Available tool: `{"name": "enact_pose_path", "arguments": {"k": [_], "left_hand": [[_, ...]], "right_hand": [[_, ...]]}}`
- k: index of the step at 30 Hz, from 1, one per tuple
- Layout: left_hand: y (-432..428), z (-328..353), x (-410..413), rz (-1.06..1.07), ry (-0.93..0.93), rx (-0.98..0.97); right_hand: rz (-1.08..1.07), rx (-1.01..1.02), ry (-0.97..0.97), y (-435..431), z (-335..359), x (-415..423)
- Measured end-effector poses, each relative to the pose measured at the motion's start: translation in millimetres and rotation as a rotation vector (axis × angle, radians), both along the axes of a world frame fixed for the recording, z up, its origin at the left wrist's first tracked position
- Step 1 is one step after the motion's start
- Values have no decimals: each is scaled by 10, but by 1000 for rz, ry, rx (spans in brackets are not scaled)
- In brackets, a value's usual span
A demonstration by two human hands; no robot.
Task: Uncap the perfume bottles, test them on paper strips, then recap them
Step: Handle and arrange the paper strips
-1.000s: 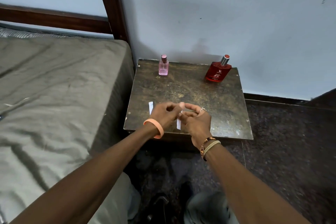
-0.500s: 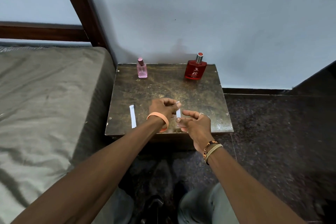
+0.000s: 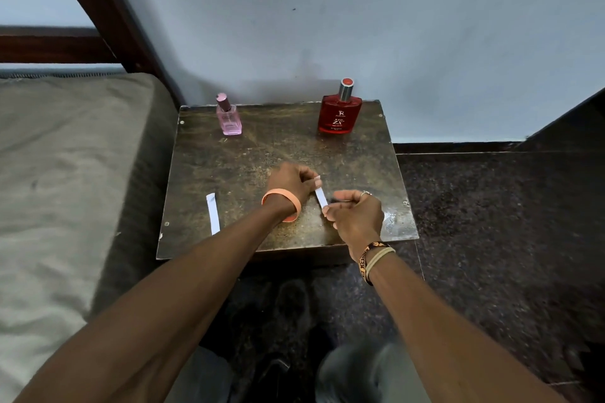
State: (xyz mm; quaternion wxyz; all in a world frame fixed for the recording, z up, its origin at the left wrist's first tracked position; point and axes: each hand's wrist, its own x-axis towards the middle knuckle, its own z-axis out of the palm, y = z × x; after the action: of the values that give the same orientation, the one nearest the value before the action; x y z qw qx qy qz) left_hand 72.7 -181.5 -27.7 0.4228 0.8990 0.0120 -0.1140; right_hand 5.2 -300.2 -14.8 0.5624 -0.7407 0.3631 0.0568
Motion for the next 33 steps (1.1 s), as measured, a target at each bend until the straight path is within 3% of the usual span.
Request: {"name": "enact_pose_path", "arguments": {"k": [5,14,20,33], "left_hand": [[-78,-110,64,-9,-48,118],[-50,-113,60,69,-106,95],[21,-198,3,-146,-145,192],[43,-129,-40,-109,-143,148]], "right_hand": [[68,-36,25,-25,-34,93],[203,-178,2,41,-84,145],[242,-273,1,49,-79,107],[264,-251,-8,46,-64,107]]}}
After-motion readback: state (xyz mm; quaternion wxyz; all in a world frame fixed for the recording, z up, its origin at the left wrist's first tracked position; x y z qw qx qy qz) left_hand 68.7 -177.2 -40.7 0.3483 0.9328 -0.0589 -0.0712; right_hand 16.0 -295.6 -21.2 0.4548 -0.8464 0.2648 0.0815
